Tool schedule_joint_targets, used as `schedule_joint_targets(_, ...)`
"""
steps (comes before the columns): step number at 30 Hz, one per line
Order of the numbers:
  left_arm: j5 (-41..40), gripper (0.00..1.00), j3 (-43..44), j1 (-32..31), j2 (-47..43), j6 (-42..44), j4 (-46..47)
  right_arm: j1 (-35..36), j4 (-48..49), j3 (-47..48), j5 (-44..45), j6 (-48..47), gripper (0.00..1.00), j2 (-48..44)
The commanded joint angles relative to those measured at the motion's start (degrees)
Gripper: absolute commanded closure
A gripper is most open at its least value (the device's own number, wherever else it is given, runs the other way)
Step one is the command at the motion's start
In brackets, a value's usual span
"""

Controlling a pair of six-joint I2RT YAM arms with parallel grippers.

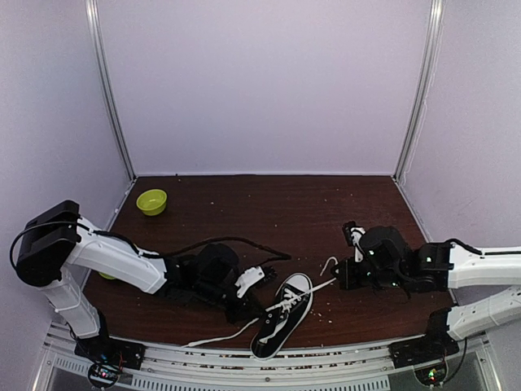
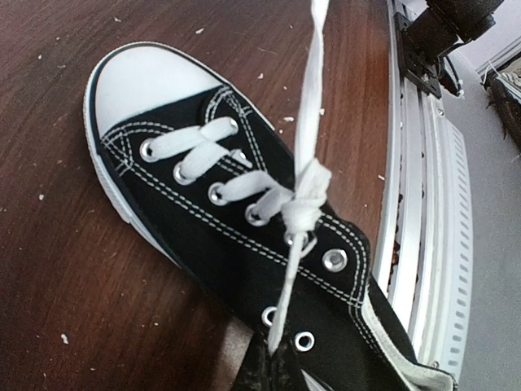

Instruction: Tie the shoes

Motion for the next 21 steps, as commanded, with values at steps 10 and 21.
schedule_joint_targets(10, -0.7, 1.0, -0.7, -0.2, -1.0, -2.3, 2.6, -0.3, -7.8, -8.3, 4.8, 11.2, 1.0, -2.2)
schedule_joint_targets(21, -7.7, 1.0, -3.8, -0.2, -4.5, -4.6, 2.2, -0.3, -7.0, -10.5, 2.0, 11.8, 1.0, -3.9)
